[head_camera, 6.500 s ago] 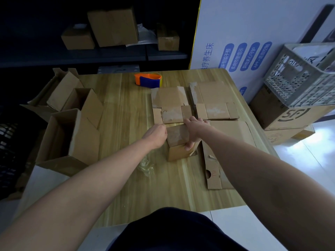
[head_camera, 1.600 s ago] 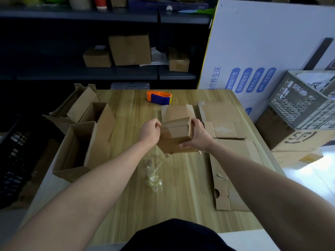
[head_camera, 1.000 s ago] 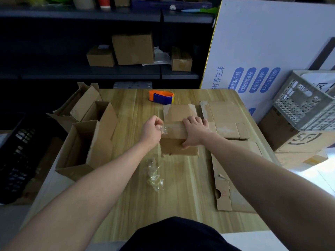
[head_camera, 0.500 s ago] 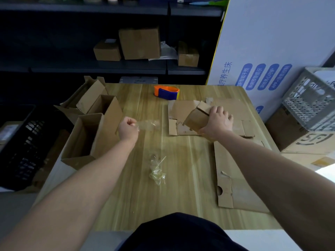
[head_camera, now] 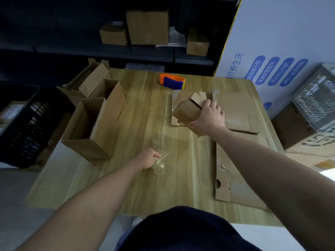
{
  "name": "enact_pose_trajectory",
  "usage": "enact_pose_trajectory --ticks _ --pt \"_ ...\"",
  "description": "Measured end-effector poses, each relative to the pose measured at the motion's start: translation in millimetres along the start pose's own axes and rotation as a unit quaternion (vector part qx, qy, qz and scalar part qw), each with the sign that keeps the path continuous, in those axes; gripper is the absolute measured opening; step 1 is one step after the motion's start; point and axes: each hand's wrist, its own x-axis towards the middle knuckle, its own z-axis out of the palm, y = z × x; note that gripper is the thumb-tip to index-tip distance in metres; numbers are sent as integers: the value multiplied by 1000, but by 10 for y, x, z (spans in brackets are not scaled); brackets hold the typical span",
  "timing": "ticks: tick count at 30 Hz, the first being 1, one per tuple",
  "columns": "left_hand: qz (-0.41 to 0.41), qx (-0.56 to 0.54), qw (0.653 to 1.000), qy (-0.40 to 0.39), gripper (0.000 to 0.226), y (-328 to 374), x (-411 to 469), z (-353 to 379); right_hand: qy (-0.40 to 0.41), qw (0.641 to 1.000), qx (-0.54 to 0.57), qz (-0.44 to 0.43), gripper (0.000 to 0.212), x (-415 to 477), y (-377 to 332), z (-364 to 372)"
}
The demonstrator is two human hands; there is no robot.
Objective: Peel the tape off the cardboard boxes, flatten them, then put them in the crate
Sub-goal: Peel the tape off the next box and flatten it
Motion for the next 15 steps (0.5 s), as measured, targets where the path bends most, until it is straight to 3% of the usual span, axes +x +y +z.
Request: enact_pose_trajectory --ticks 6,11,15 --pt "33 143 988 -38 53 21 -34 87 -24 1000 11 -5 104 -20 -79 89" --pt "54 256 962 -80 49 84 -92 94 -30 999 29 -24 101 -44 -189 161" --pt "18 301 944 -133 53 99 -215 263 -47 996 55 -51 100 -80 -298 209"
